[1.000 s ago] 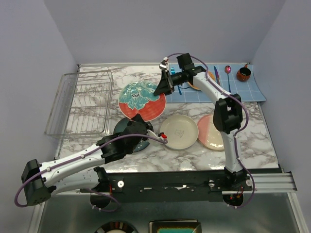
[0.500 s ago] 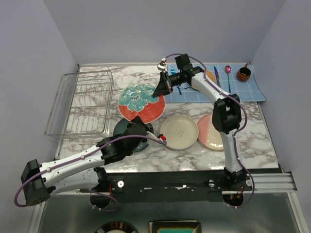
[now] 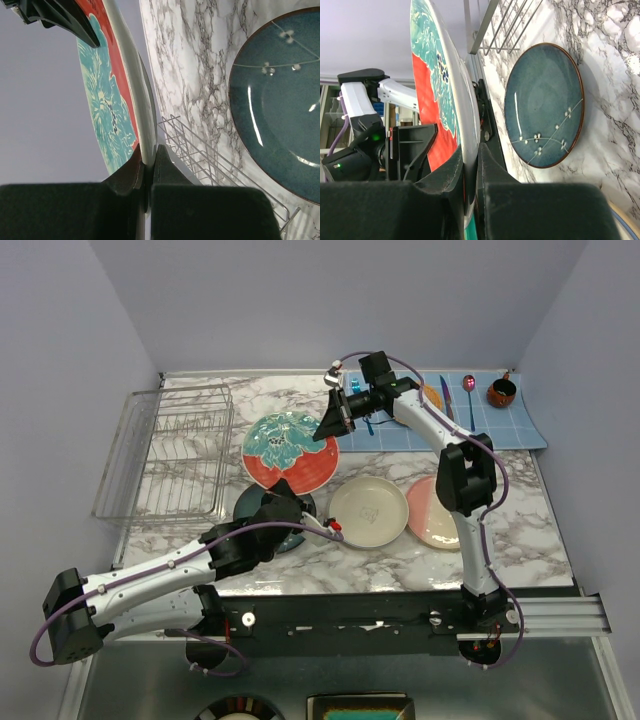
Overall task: Unload the plates from the dish rack
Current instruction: Place the plate at the center of the board.
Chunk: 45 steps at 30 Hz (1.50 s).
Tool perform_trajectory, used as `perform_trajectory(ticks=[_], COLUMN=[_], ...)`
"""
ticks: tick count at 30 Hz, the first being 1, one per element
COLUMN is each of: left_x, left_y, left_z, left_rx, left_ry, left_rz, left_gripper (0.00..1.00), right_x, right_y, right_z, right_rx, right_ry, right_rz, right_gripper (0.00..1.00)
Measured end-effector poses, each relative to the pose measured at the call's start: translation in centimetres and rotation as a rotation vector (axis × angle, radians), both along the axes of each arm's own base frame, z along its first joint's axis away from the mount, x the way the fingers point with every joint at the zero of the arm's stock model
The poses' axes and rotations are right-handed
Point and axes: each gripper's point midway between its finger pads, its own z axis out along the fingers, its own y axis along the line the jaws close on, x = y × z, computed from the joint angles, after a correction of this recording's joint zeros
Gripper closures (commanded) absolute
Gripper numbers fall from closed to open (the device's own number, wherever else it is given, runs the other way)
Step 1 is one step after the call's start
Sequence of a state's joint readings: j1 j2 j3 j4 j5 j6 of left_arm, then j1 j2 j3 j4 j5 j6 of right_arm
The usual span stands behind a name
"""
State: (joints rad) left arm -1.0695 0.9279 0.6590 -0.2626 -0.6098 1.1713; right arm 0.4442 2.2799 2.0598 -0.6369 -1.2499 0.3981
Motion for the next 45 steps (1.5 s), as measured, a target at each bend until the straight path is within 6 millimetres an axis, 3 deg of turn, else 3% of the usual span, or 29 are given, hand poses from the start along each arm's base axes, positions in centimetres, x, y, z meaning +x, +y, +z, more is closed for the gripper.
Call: perform_trajectory(ticks=[14,18,23,27,35,40,45], left_x=[0.1,0.2,0.2,0.2,0.3,0.4,0.7], left_y=[0.1,0.1,0.1,0.1,0.1,0.3,0.6], left_z=[-0.5,-0.4,-0.3,-0.4,-0.2,0.3,0.9], left_rx=[0.003,0.001,-0.005,-0.014,-0.036,-0.060,-0.084], left_ry=[-0.017,-0.019,-0.026,-0.030,-0.046,-0.063,-0.079], left_rz=[0.004,0.004,0.006,0.005,0.007,0.014,0.026], left_gripper=[0.99,0.85,0.78,0.65,0.53,0.34,0.28], right_x=[0.2,0.2,0.1,0.0,-0.2,-0.2,-0.3], right_y=[0.1,0.1,0.0,0.0,0.1,0.2,0.4], right_z=[-0.2,-0.2,-0.6,-1.1,-1.2,-0.9,-0.8], right_rx=[0.002,0.002,-0.006,-0.009,-0.010,-0.006,-0.003], right_ry=[-0.010,-0.010,0.012,0.023,0.021,0.000,-0.015], right_rz=[-0.003,-0.004,-0.009,-0.007,-0.006,-0.004,-0.002], right_gripper=[0.99,0.99,0.99,0.99,0.99,0.99,0.99])
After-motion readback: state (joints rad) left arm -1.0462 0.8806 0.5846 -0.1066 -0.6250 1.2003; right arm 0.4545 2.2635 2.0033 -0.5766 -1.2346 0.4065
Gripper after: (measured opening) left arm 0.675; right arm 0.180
